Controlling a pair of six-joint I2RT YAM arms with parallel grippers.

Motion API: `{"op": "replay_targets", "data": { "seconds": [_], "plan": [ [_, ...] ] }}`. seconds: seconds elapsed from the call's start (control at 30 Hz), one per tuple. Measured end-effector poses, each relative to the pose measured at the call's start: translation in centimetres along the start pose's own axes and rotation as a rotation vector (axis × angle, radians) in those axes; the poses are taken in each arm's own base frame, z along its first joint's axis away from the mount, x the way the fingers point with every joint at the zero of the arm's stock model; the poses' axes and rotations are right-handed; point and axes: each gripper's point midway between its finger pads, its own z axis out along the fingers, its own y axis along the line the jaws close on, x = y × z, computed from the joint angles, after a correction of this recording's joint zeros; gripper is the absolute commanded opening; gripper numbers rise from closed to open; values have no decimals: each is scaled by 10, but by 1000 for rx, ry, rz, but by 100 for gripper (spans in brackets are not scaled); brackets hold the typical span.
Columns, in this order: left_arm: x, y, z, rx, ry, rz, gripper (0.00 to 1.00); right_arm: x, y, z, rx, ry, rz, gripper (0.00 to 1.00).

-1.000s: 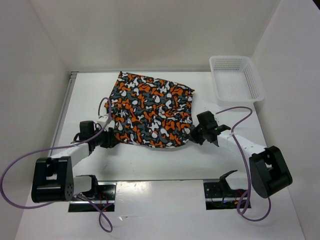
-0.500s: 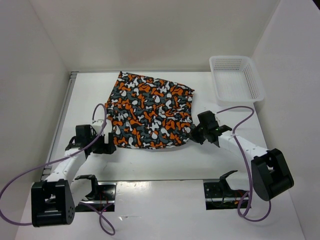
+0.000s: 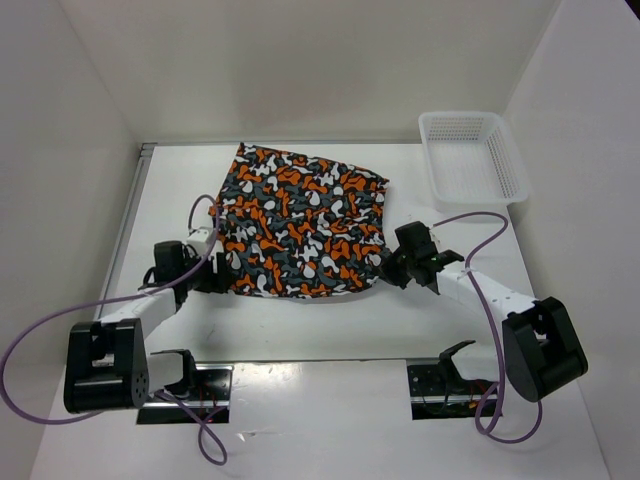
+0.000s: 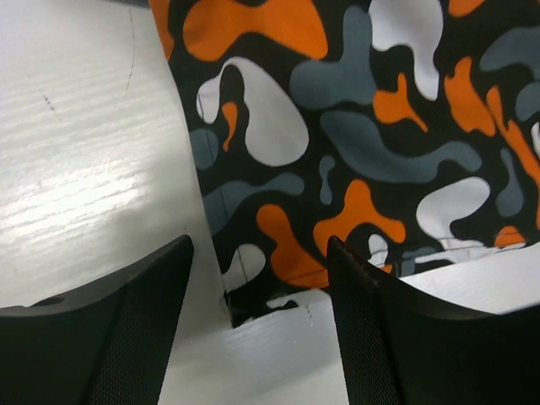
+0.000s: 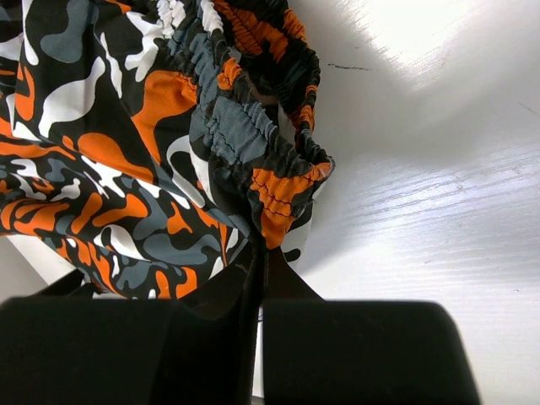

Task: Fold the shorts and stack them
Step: Flatten the shorts out

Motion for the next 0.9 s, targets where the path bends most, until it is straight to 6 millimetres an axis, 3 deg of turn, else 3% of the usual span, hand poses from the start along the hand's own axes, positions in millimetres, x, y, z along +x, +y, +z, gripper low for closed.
{"op": "replay_targets", "data": {
  "seconds": [0.17,0.27,0.47,0.67,0.9],
  "plan": [
    [-4,-4,1,17,0,8,76,0,0,0,1,0,0,0],
    [5,-8,-11,1,40,-7,82,0,0,0,1,0,0,0],
    [29,-11,-33,-45,107,-33,80,0,0,0,1,-2,0,0],
    [28,-11,-26,-31,62,-12,77,0,0,0,2,-3,0,0],
    [8,-14,-1,48,24,6,67,-1,0,0,2,-4,0,0]
  ]
}}
